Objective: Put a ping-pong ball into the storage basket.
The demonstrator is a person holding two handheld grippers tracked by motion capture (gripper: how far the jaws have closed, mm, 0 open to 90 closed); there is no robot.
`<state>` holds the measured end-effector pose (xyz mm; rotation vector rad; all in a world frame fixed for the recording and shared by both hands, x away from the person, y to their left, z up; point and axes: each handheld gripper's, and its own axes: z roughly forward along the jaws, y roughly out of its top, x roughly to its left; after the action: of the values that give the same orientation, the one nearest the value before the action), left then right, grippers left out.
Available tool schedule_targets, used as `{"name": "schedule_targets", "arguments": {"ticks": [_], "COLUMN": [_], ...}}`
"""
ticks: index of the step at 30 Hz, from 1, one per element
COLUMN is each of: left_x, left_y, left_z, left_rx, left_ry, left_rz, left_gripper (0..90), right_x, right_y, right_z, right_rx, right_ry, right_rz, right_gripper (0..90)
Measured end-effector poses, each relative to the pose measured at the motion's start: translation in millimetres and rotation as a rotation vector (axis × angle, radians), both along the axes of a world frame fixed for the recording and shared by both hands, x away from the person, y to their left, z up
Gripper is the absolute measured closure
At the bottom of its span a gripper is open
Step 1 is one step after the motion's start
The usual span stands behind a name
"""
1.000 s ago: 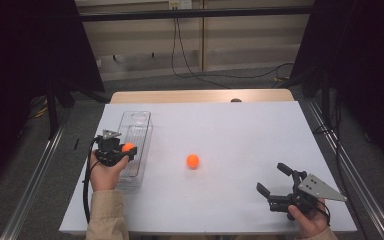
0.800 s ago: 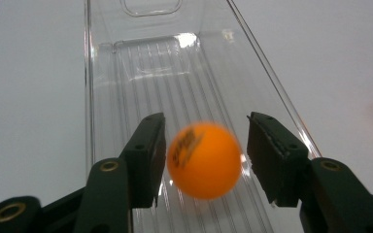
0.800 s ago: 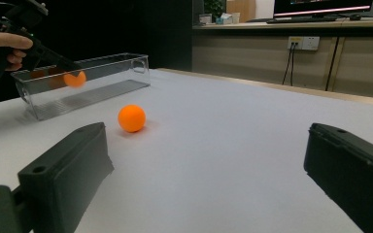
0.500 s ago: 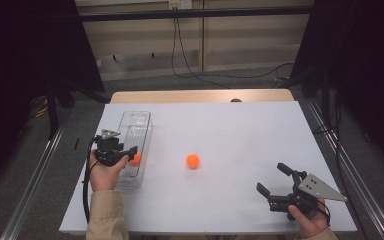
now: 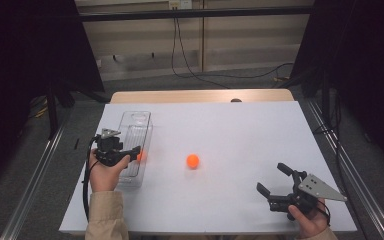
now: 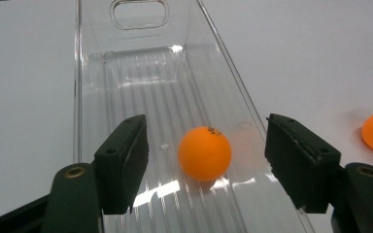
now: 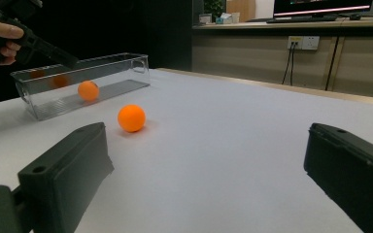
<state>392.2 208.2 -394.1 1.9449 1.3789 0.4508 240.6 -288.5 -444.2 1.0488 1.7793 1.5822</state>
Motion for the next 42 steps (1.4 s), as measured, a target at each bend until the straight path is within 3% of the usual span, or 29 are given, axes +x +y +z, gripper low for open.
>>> {"name": "schedule_targets", "arguments": {"ticks": [18, 42], "left_x": [-3.8, -6.5], "left_y": [-9.1, -20.9], "left_z": [9.2, 14.7], "left_rx": [-0.022, -0.051], "left_ry": [-0.004, 0.0], "left_rz": [-0.024, -0.074], "left_gripper": [22.0, 16.0], "right_x": [0.0, 0.0], "right_y": [0.0, 0.5], "right_z": [-0.1, -0.4], "right_rx": [0.001, 0.003], "right_ry": [0.0, 0.004], "right_rz": [0.0, 0.002], "right_gripper": [1.9, 1.9]}}
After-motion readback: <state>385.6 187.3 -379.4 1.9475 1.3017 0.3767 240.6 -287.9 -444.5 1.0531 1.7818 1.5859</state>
